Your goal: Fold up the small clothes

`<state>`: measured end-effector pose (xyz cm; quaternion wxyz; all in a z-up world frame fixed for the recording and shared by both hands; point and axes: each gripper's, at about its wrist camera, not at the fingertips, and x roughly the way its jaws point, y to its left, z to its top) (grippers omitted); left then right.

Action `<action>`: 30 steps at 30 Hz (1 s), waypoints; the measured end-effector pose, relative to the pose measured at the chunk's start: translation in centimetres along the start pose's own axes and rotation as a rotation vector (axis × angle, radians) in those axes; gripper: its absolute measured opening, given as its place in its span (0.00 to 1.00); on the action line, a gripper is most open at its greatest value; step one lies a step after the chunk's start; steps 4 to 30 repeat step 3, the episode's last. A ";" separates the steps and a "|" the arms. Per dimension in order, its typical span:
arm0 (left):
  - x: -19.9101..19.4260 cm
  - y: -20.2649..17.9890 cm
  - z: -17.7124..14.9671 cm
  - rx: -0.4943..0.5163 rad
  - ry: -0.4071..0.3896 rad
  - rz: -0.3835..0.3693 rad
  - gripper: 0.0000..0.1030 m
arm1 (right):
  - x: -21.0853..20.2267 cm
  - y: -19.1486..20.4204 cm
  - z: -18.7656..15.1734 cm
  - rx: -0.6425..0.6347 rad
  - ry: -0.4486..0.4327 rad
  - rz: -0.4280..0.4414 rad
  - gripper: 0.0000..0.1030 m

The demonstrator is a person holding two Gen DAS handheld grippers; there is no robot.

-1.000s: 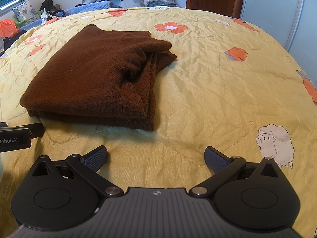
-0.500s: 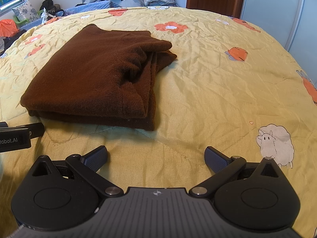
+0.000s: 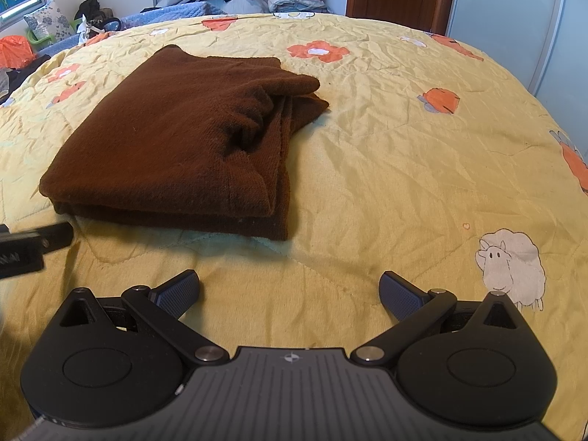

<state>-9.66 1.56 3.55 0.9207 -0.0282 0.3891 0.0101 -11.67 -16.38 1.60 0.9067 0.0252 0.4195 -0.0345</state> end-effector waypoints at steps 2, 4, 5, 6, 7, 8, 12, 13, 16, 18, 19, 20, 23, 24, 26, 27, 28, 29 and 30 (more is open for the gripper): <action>-0.5 0.6 0.7 0.009 -0.006 -0.019 1.00 | -0.1 -0.1 0.1 0.001 0.006 0.011 1.00; -0.8 1.0 1.2 0.016 -0.011 -0.043 1.00 | -0.3 -0.6 0.4 0.010 0.003 0.045 1.00; -0.8 1.0 1.2 0.016 -0.011 -0.043 1.00 | -0.3 -0.6 0.4 0.010 0.003 0.045 1.00; -0.8 1.0 1.2 0.016 -0.011 -0.043 1.00 | -0.3 -0.6 0.4 0.010 0.003 0.045 1.00; -0.8 1.0 1.2 0.016 -0.011 -0.043 1.00 | -0.3 -0.6 0.4 0.010 0.003 0.045 1.00; -0.8 1.0 1.2 0.016 -0.011 -0.043 1.00 | -0.3 -0.6 0.4 0.010 0.003 0.045 1.00; -0.8 1.0 1.2 0.016 -0.011 -0.043 1.00 | -0.3 -0.6 0.4 0.010 0.003 0.045 1.00; -0.8 1.0 1.2 0.016 -0.011 -0.043 1.00 | -0.3 -0.6 0.4 0.010 0.003 0.045 1.00; -0.8 1.0 1.2 0.016 -0.011 -0.043 1.00 | -0.3 -0.6 0.4 0.010 0.003 0.045 1.00; -0.8 1.0 1.2 0.016 -0.011 -0.043 1.00 | -0.3 -0.6 0.4 0.010 0.003 0.045 1.00; -0.8 1.0 1.2 0.016 -0.011 -0.043 1.00 | -0.3 -0.6 0.4 0.010 0.003 0.045 1.00; -0.8 1.0 1.2 0.016 -0.011 -0.043 1.00 | -0.3 -0.6 0.4 0.010 0.003 0.045 1.00; -0.8 1.0 1.2 0.016 -0.011 -0.043 1.00 | -0.3 -0.6 0.4 0.010 0.003 0.045 1.00; -0.8 1.0 1.2 0.016 -0.011 -0.043 1.00 | -0.3 -0.6 0.4 0.010 0.003 0.045 1.00; -0.8 1.0 1.2 0.016 -0.011 -0.043 1.00 | -0.3 -0.6 0.4 0.010 0.003 0.045 1.00; -0.8 1.0 1.2 0.016 -0.011 -0.043 1.00 | -0.3 -0.6 0.4 0.010 0.003 0.045 1.00; -0.8 1.0 1.2 0.016 -0.011 -0.043 1.00 | -0.3 -0.6 0.4 0.010 0.003 0.045 1.00; -0.8 1.0 1.2 0.016 -0.011 -0.043 1.00 | -0.3 -0.6 0.4 0.010 0.003 0.045 1.00; -0.8 1.0 1.2 0.016 -0.011 -0.043 1.00 | -0.3 -0.6 0.4 0.010 0.003 0.045 1.00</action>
